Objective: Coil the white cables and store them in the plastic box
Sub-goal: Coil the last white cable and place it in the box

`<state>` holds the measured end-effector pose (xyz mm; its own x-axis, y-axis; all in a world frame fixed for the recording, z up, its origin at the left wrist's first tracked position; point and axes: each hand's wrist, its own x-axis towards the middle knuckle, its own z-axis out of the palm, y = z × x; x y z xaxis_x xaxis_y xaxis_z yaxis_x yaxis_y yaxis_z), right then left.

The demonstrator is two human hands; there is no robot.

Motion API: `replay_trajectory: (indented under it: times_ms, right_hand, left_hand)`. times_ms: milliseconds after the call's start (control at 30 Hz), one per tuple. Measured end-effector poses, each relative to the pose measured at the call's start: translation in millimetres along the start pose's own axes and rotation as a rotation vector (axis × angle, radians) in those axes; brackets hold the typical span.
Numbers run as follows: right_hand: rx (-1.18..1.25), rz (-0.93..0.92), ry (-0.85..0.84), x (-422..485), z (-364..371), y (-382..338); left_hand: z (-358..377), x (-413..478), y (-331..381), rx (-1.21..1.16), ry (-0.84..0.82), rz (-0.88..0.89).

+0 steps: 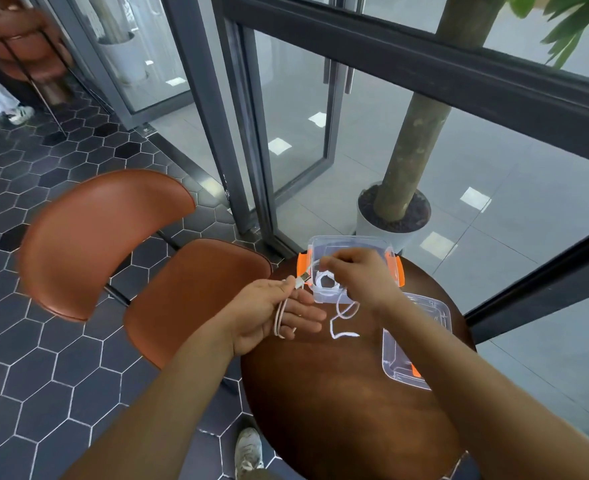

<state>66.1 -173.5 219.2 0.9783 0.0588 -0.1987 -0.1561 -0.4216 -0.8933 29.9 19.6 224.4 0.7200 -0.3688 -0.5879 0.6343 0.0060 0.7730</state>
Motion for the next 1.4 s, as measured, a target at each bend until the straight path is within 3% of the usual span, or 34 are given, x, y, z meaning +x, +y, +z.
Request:
replay_trajectory:
  times_ms: [300, 400, 567, 733, 867, 1133, 1267, 1400]
  right_hand:
    - [0.175, 0.028, -0.090, -31, 19, -10]
    - [0.031, -0.068, -0.126, -39, 30, -6]
    - [-0.227, -0.251, -0.089, -46, 32, 6]
    - [-0.347, -0.399, -0.047, -60, 28, 21]
    - [-0.405, -0.389, -0.052, -62, 23, 30]
    - [-0.591, -0.287, 0.130, -58, 13, 61]
    - [-0.681, -0.188, -0.033, -55, 6, 81]
    - [-0.726, -0.123, -0.073, -42, 14, 93]
  left_hand:
    - [22, 7, -20, -0.245, 0.183, 0.133]
    - [26, 12, -23, -0.379, 0.203, 0.144]
    - [27, 11, -17, -0.701, 0.094, 0.065]
    - [21, 14, -8, -0.880, 0.102, 0.157]
    - [18, 17, -10, -0.928, 0.170, 0.198]
    - [-10, 18, 4, -0.968, 0.196, 0.405]
    - [-30, 17, 16, -1.014, 0.250, 0.459]
    - [-33, 24, 18, -1.038, 0.236, 0.451]
